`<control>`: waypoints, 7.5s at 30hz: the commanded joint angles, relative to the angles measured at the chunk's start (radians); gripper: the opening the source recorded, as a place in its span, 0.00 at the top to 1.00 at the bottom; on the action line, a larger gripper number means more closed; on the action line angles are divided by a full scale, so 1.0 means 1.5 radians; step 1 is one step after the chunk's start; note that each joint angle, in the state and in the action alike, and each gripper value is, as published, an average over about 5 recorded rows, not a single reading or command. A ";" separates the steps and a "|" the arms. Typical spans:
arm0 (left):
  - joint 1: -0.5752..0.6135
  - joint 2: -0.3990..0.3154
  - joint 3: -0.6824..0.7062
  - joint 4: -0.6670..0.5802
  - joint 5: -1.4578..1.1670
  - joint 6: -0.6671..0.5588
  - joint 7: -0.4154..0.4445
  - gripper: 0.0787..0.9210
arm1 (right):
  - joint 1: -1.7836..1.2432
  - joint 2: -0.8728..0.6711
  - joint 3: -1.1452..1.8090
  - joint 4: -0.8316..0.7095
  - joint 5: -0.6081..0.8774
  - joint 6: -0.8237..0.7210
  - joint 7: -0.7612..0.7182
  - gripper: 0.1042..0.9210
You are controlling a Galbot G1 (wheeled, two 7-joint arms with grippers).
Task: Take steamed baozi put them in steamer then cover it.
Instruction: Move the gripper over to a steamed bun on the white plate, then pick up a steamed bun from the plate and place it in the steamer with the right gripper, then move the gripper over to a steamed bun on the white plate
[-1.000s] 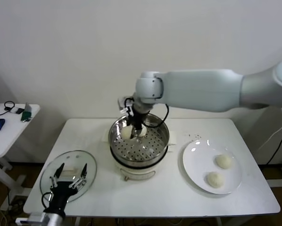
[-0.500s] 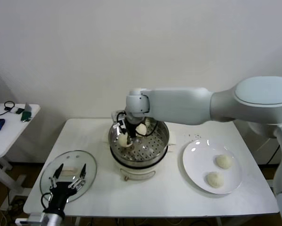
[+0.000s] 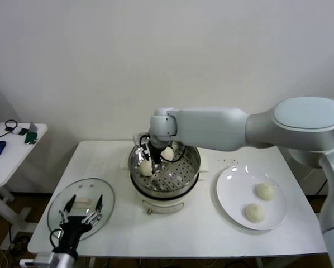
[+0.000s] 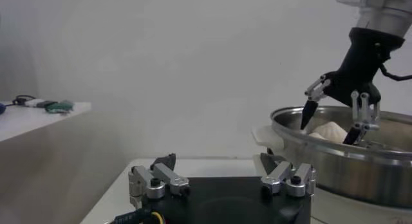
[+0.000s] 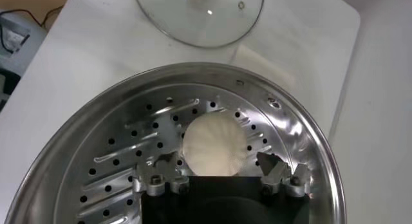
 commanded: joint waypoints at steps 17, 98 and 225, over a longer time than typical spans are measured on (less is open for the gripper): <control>-0.034 -0.015 0.013 0.000 0.009 0.023 0.004 0.12 | 0.386 -0.398 -0.274 0.218 0.071 0.122 -0.170 0.12; -0.014 -0.021 0.001 -0.020 0.022 0.024 0.004 0.12 | -0.175 -0.547 0.024 0.177 -0.312 0.070 -0.070 0.40; -0.014 -0.011 0.000 -0.047 0.056 0.037 0.007 0.12 | 0.004 -0.556 -0.065 -0.016 -0.205 0.193 -0.191 0.12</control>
